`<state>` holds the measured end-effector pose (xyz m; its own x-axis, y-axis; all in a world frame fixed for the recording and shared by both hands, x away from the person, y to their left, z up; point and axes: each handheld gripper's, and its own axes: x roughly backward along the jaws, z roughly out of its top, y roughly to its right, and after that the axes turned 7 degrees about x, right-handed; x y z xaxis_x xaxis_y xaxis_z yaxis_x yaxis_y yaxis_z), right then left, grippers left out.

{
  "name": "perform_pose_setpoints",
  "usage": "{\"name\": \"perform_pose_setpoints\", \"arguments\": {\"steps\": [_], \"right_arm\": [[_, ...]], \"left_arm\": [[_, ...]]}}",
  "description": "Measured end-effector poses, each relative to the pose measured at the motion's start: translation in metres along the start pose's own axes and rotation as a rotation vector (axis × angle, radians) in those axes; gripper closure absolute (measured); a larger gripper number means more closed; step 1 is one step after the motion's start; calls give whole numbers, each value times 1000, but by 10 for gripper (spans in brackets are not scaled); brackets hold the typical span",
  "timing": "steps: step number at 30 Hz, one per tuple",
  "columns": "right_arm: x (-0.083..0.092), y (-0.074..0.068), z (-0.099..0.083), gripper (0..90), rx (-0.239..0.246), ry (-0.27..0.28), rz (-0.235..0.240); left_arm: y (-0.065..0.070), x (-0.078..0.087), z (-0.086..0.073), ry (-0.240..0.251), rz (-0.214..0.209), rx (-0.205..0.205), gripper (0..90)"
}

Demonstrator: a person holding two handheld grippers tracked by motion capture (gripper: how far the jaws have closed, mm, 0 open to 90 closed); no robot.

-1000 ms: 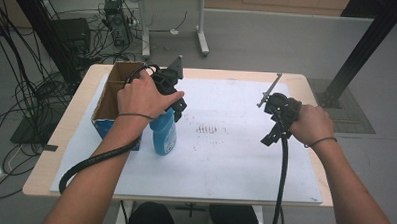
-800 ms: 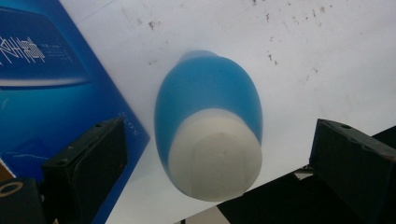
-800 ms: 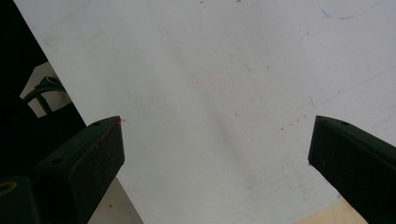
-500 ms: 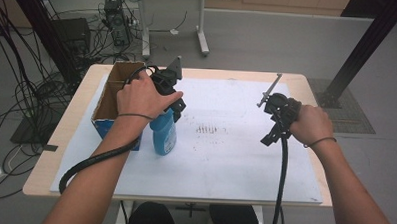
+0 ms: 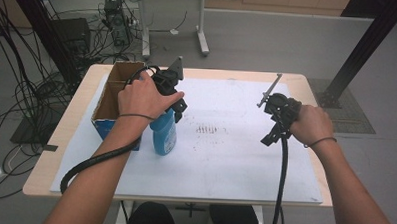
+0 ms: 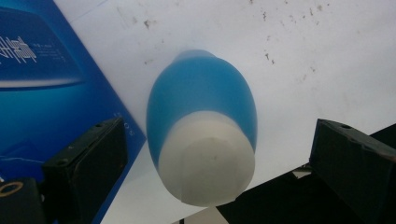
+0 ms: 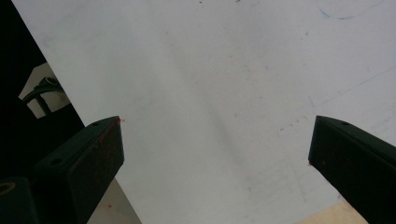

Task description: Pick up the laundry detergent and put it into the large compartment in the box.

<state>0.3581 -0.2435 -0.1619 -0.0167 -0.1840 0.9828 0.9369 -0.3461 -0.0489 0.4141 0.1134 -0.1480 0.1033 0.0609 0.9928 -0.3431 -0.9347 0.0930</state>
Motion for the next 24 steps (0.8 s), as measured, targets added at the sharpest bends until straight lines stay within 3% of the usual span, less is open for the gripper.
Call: {"name": "perform_pose_setpoints", "arguments": {"steps": [24], "right_arm": [[-1,-1,1,33,0,-2,-1]], "left_arm": [[-2,-2,-3,7,8,14,47]]}}
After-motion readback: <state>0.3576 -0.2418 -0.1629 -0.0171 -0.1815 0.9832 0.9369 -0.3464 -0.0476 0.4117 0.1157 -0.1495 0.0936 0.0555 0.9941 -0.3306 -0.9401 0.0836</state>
